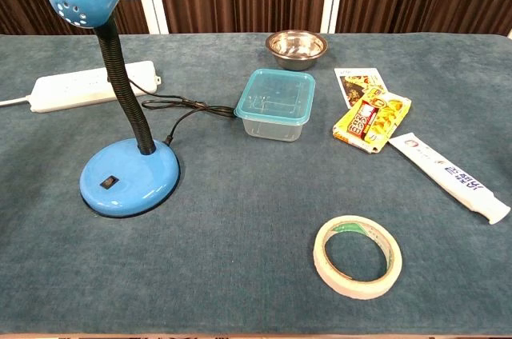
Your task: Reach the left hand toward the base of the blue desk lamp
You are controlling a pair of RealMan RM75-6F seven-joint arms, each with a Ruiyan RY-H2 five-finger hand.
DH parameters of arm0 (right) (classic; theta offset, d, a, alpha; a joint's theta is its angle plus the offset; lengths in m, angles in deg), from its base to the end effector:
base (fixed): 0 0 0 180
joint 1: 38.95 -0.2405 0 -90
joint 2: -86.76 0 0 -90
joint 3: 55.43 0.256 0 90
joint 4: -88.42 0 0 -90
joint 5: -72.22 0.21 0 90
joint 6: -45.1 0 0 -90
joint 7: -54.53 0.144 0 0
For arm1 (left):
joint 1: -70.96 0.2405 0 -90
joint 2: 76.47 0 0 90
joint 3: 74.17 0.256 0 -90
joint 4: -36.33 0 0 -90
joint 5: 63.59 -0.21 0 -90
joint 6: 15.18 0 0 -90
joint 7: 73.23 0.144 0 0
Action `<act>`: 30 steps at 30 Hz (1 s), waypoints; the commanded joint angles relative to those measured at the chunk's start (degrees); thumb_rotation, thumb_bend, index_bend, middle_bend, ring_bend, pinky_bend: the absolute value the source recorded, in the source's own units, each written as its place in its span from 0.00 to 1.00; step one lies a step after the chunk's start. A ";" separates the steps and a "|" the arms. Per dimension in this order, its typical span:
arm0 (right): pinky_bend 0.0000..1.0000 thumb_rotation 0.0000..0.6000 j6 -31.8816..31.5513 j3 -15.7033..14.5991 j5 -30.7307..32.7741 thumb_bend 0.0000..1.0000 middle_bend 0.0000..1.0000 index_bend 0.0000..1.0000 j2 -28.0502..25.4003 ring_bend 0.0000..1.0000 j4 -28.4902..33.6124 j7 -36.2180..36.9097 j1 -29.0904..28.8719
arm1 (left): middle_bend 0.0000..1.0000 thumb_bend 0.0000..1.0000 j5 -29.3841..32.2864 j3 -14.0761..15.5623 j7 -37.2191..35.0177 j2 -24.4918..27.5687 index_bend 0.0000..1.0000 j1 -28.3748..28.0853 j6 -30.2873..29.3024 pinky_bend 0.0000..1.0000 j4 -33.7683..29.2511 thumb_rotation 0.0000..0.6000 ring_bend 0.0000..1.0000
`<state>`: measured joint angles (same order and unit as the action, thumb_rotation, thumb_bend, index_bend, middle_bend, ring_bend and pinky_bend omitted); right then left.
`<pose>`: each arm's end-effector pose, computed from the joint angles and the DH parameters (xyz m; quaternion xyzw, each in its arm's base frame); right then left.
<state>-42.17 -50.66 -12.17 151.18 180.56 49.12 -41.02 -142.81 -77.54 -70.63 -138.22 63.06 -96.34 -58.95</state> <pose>-0.3186 -0.1723 0.1691 0.5791 -0.3602 0.3632 0.6348 -0.3123 0.1981 0.1659 -0.5873 -0.4056 -0.3588 0.6015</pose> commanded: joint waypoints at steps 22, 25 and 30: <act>0.00 1.00 -0.09 -0.09 -0.01 0.26 0.05 0.03 -0.02 0.05 0.17 -0.42 0.09 | 0.13 0.18 -0.54 0.15 0.40 0.27 0.16 0.13 0.44 0.08 -0.51 1.00 0.01; 0.00 1.00 -0.10 -0.03 0.19 0.26 0.05 0.03 0.02 0.05 0.17 -0.65 0.12 | 0.13 0.18 -0.61 0.14 0.29 0.27 0.16 0.13 0.47 0.08 -0.47 1.00 0.01; 0.00 1.00 -0.07 0.15 0.74 0.26 0.05 0.03 0.10 0.05 0.40 -0.92 0.18 | 0.13 0.18 -0.76 0.35 0.38 0.32 0.15 -0.13 1.25 0.21 -0.44 1.00 0.05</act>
<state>-42.24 -50.52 -11.44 151.28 180.95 48.20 -40.85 -143.52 -77.24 -70.26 -137.92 62.98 -95.16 -59.38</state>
